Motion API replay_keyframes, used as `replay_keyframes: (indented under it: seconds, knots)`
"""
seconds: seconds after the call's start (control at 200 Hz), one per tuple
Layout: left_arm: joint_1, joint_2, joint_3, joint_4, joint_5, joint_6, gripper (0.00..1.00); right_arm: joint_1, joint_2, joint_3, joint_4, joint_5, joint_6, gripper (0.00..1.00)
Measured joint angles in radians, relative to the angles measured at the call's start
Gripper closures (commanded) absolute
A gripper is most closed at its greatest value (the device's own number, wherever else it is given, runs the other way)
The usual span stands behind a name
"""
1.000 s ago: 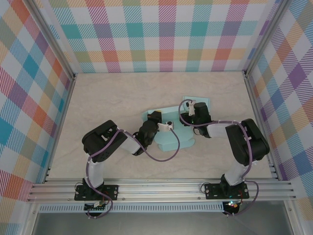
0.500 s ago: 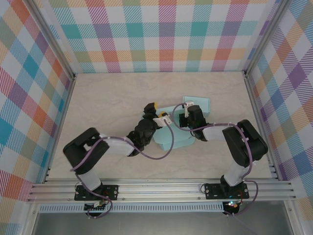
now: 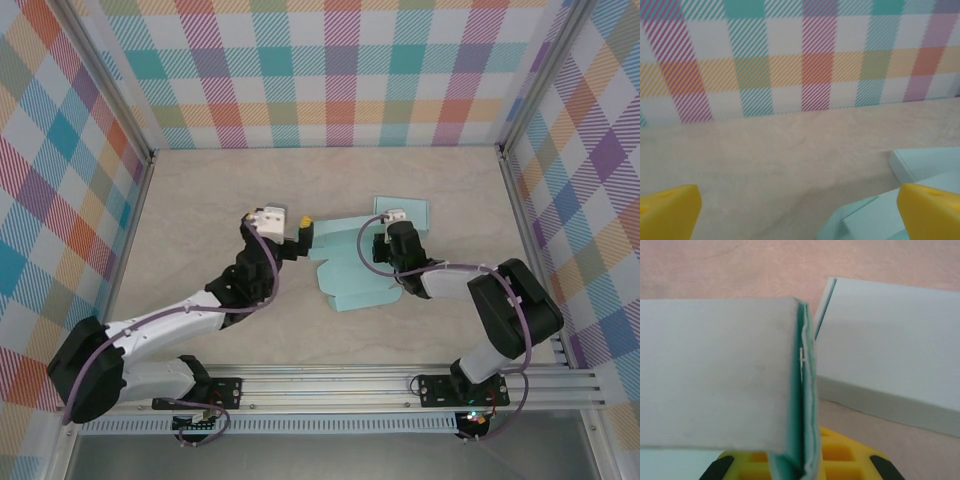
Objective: Fold the paper box
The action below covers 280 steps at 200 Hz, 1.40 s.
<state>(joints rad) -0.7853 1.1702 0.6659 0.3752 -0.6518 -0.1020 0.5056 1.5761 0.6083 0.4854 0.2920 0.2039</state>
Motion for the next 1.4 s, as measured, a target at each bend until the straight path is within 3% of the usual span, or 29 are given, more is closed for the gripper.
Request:
replay_keyframes:
  seconds: [0.135, 0.34, 0.92, 1.4]
  knots:
    - [0.084, -0.025, 0.034, -0.216, 0.025, -0.269, 0.0, 0.0, -0.003, -0.012, -0.001, 0.0, 0.03, 1.0]
    - [0.094, 0.029, 0.115, -0.371, 0.154, -0.402, 0.0, 0.0, -0.016, -0.024, -0.001, -0.004, 0.062, 1.0]
    - [0.094, 0.271, 0.214, -0.418, 0.303, -0.456, 0.0, 0.0, -0.059, -0.043, -0.012, -0.019, 0.077, 1.0]
    - [0.082, 0.417, 0.233, -0.257, 0.388, -0.485, 0.0, 0.027, -0.061, -0.042, -0.056, -0.019, 0.117, 1.0]
